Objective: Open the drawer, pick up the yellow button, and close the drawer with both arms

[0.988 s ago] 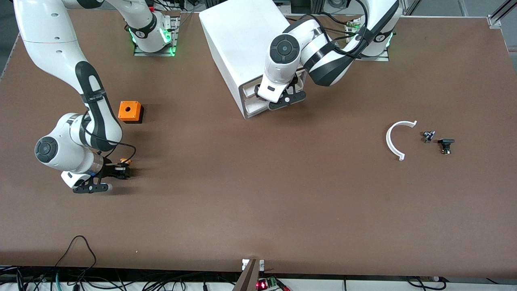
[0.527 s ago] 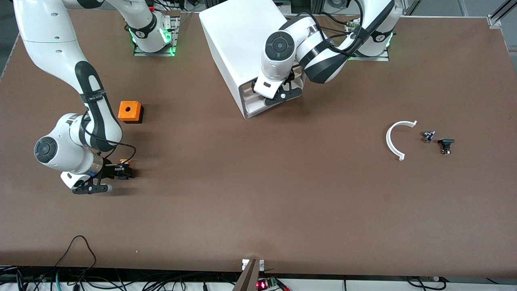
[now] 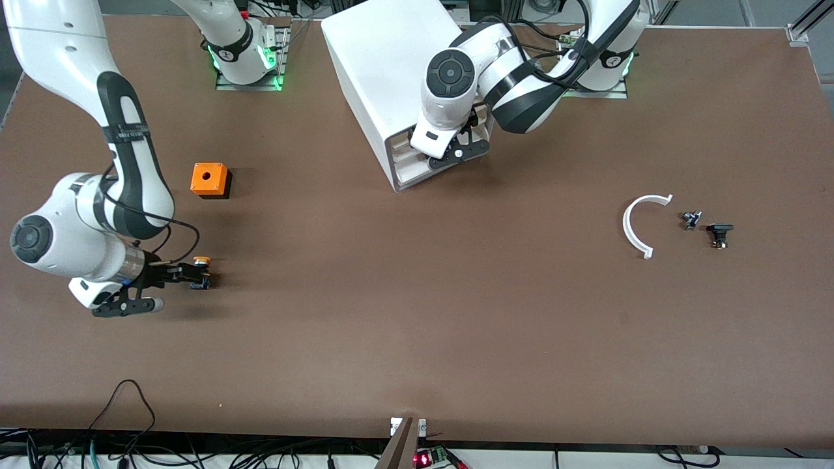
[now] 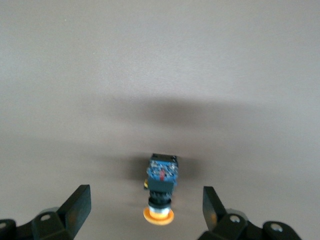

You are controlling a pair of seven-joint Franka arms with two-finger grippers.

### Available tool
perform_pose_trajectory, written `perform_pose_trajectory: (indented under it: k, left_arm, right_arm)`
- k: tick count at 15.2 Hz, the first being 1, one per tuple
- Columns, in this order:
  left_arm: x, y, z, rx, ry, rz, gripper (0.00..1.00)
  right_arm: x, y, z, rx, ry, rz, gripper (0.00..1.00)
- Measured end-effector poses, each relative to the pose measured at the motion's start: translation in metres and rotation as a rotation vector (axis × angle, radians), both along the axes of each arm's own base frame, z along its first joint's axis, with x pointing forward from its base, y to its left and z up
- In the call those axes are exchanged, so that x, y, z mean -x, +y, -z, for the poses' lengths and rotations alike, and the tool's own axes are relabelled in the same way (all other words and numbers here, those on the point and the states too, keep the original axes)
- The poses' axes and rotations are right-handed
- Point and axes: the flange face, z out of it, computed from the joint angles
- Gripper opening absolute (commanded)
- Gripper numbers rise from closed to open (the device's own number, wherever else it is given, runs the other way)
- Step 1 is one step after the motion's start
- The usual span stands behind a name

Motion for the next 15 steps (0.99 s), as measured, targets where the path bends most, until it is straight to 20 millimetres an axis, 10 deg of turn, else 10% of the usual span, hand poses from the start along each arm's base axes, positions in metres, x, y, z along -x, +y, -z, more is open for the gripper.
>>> perform_pose_trajectory:
  k: [5,15]
  left_arm:
    - [-0.046,0.029,-0.062,-0.032,-0.072,0.077,1.00]
    - [-0.148,0.161,-0.134,-0.024,-0.170,0.402,1.00]
  right_arm:
    - [0.013,-0.002,-0.072,0.041,0.014,0.075,0.99]
    - [0.066,-0.001,-0.215,0.009,0.012,0.127,0.99]
